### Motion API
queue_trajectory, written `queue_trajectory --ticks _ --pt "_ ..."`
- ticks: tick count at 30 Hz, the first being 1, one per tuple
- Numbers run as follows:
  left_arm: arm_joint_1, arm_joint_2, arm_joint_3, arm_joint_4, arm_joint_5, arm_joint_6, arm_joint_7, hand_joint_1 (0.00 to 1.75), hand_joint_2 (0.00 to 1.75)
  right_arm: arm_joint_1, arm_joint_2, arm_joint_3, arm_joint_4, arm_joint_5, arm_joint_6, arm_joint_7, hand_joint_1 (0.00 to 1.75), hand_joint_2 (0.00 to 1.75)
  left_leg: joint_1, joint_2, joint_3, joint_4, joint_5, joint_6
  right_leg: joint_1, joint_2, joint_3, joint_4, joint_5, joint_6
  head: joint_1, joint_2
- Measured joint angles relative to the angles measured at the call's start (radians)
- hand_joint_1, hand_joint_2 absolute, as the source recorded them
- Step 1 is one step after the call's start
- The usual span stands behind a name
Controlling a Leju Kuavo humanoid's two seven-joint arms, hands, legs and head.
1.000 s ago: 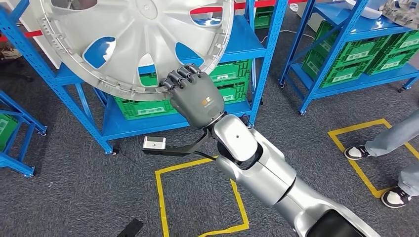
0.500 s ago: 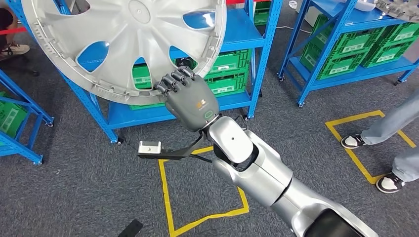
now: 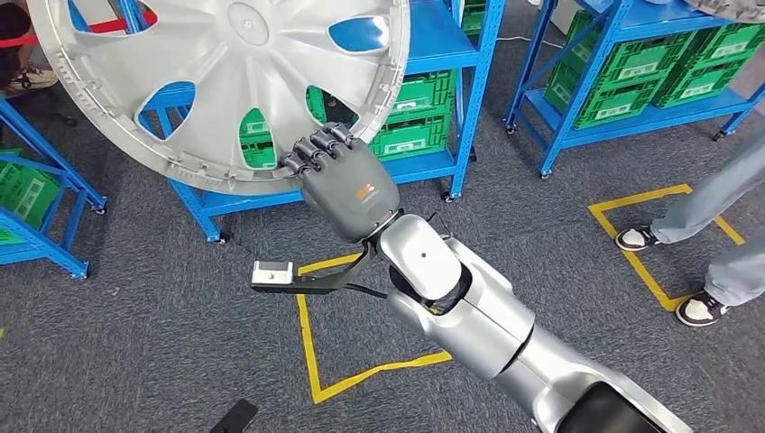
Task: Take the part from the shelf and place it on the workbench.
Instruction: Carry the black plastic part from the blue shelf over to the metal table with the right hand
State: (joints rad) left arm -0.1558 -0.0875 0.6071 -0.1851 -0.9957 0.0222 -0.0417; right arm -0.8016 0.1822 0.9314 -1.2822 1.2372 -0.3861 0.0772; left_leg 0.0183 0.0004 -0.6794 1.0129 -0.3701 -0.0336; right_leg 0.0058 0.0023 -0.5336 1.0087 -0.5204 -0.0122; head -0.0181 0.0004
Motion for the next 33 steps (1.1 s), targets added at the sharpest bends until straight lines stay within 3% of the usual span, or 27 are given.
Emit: queue_trajectory --ticks 2,5,6,7,8,10,12,13,15,17,18,20,21,22,23,24,26,27,29,31,33 --pt "0.003 0.000 0.003 0.001 0.001 -0.003 -0.004 0.00 1.75 -0.004 0.002 0.004 0.005 0.002 0.000 0.000 1.75 1.75 0.002 -0.001 -0.017 0.026 -0.033 -0.009 -0.003 -0.004 -0.013 -0.008 0.018 -0.017 -0.002 0.000" --pt "0.005 0.000 0.005 0.001 0.002 -0.006 -0.026 0.00 1.75 -0.003 0.007 0.010 0.011 0.007 0.000 0.001 1.75 1.75 0.002 0.000 -0.072 0.201 -0.156 -0.018 -0.002 -0.006 -0.042 -0.011 0.043 -0.030 -0.007 0.000" --pt "0.006 0.001 0.006 0.001 0.002 -0.006 -0.032 0.00 1.75 -0.002 0.008 0.012 0.013 0.010 0.000 0.001 1.75 1.75 0.002 0.000 -0.084 0.260 -0.177 -0.019 0.000 -0.006 -0.053 -0.010 0.050 -0.030 -0.007 0.000" --pt "0.006 0.001 0.006 0.001 0.002 -0.006 -0.035 0.00 1.75 -0.001 0.008 0.014 0.015 0.013 0.000 0.001 1.75 1.75 0.001 0.000 -0.084 0.292 -0.177 -0.019 0.001 -0.006 -0.063 -0.009 0.058 -0.030 -0.007 0.000" --pt "0.007 0.002 0.007 0.001 0.003 -0.007 -0.037 0.00 1.75 0.000 0.008 0.016 0.016 0.015 0.000 0.001 1.75 1.75 0.001 0.000 -0.065 0.287 -0.161 -0.018 0.002 -0.006 -0.072 -0.007 0.065 -0.029 -0.007 0.000" --pt "0.007 0.003 0.007 0.001 0.003 -0.008 -0.040 0.00 1.75 0.000 0.008 0.018 0.018 0.020 0.002 0.000 1.75 1.75 0.000 0.002 0.021 0.174 -0.120 -0.011 0.002 -0.007 -0.086 -0.003 0.075 -0.025 -0.007 0.000" --pt "0.005 0.003 0.007 0.000 0.002 -0.010 -0.042 0.00 1.75 0.000 0.008 0.020 0.018 0.025 0.006 0.000 1.75 1.75 -0.007 0.007 0.108 0.043 -0.117 -0.003 0.004 -0.011 -0.093 -0.001 0.084 -0.017 -0.007 0.000" --pt "0.004 0.004 0.007 0.000 0.001 -0.010 -0.042 0.00 1.75 0.000 0.009 0.020 0.019 0.028 0.009 0.000 1.75 1.75 -0.011 0.008 0.129 0.006 -0.125 0.002 0.005 -0.013 -0.096 0.000 0.088 -0.012 -0.007 0.000" --pt "0.002 0.005 0.008 0.000 -0.001 -0.011 -0.042 0.00 1.75 0.000 0.009 0.021 0.019 0.036 0.012 0.000 1.75 1.75 -0.012 0.003 0.131 -0.010 -0.126 0.013 0.006 -0.020 -0.102 0.001 0.095 -0.001 -0.007 0.000" --pt "0.003 0.005 0.010 0.000 -0.004 -0.012 -0.042 0.00 1.75 0.000 0.009 0.023 0.019 0.043 0.015 -0.001 1.75 1.75 -0.006 -0.004 0.127 -0.015 -0.117 0.028 0.005 -0.018 -0.113 0.024 0.076 0.010 -0.006 0.000" --pt "0.003 0.005 0.011 0.000 -0.006 -0.013 -0.042 0.00 1.75 -0.001 0.008 0.023 0.019 0.045 0.016 -0.001 1.75 1.75 -0.003 -0.007 0.124 -0.017 -0.112 0.035 0.003 -0.014 -0.129 0.063 0.049 0.016 -0.006 0.000" --pt "0.002 0.006 0.013 -0.001 -0.007 -0.013 -0.042 0.00 1.75 0.000 0.007 0.024 0.020 0.050 0.017 -0.001 1.75 1.75 -0.002 -0.016 0.114 -0.013 -0.105 0.040 -0.003 -0.008 -0.183 0.198 -0.023 0.026 -0.005 0.000" --pt "0.003 0.006 0.014 0.000 -0.008 -0.014 -0.042 0.00 1.75 0.002 0.007 0.024 0.021 0.052 0.017 -0.001 1.75 1.75 -0.002 -0.023 0.108 -0.010 -0.103 0.040 -0.006 -0.008 -0.209 0.262 -0.049 0.030 -0.005 0.000" --pt "0.003 0.006 0.014 0.000 -0.008 -0.014 -0.042 0.00 1.75 0.003 0.006 0.025 0.023 0.054 0.017 -0.001 1.75 1.75 -0.001 -0.030 0.103 -0.006 -0.102 0.039 -0.008 -0.007 -0.221 0.296 -0.057 0.031 -0.005 0.000" --pt "0.004 0.006 0.014 0.000 -0.008 -0.014 -0.042 0.00 1.75 0.004 0.006 0.027 0.024 0.055 0.018 -0.001 1.75 1.75 0.000 -0.039 0.098 -0.001 -0.101 0.038 -0.010 -0.006 -0.213 0.290 -0.047 0.032 -0.005 0.000" --pt "0.004 0.006 0.014 0.000 -0.009 -0.014 -0.042 0.00 1.75 0.005 0.006 0.028 0.024 0.056 0.018 0.000 1.75 1.75 0.001 -0.048 0.094 0.004 -0.100 0.036 -0.012 -0.001 -0.184 0.243 -0.021 0.032 -0.005 0.000" --pt "0.002 0.005 0.015 0.000 -0.009 -0.015 -0.042 0.00 1.75 0.005 0.006 0.029 0.025 0.058 0.019 0.000 1.75 1.75 0.004 -0.068 0.084 0.013 -0.100 0.028 -0.017 0.035 -0.107 0.104 0.028 0.028 -0.005 0.000" --pt "0.001 0.004 0.015 0.000 -0.009 -0.015 -0.042 0.00 1.75 0.005 0.006 0.029 0.025 0.058 0.019 0.000 1.75 1.75 0.005 -0.076 0.078 0.017 -0.098 0.021 -0.018 0.053 -0.082 0.056 0.039 0.026 -0.005 0.000" --pt "0.000 0.004 0.015 0.000 -0.009 -0.015 -0.042 0.00 1.75 0.006 0.006 0.029 0.026 0.058 0.019 0.000 1.75 1.75 0.009 -0.094 0.066 0.016 -0.091 0.004 -0.016 0.071 -0.071 0.028 0.037 0.020 -0.006 0.000" --pt "0.002 0.005 0.015 0.000 -0.009 -0.015 -0.042 0.00 1.75 0.006 0.008 0.030 0.027 0.059 0.020 0.000 1.75 1.75 0.013 -0.107 0.060 0.011 -0.085 -0.011 -0.015 0.048 -0.071 0.020 0.044 0.006 -0.006 0.000" --pt "0.003 0.005 0.015 0.001 -0.009 -0.015 -0.042 0.00 1.75 0.005 0.009 0.030 0.027 0.059 0.020 0.000 1.75 1.75 0.010 -0.077 0.039 0.047 -0.110 -0.019 -0.019 0.022 -0.068 0.010 0.052 -0.009 -0.010 0.000"
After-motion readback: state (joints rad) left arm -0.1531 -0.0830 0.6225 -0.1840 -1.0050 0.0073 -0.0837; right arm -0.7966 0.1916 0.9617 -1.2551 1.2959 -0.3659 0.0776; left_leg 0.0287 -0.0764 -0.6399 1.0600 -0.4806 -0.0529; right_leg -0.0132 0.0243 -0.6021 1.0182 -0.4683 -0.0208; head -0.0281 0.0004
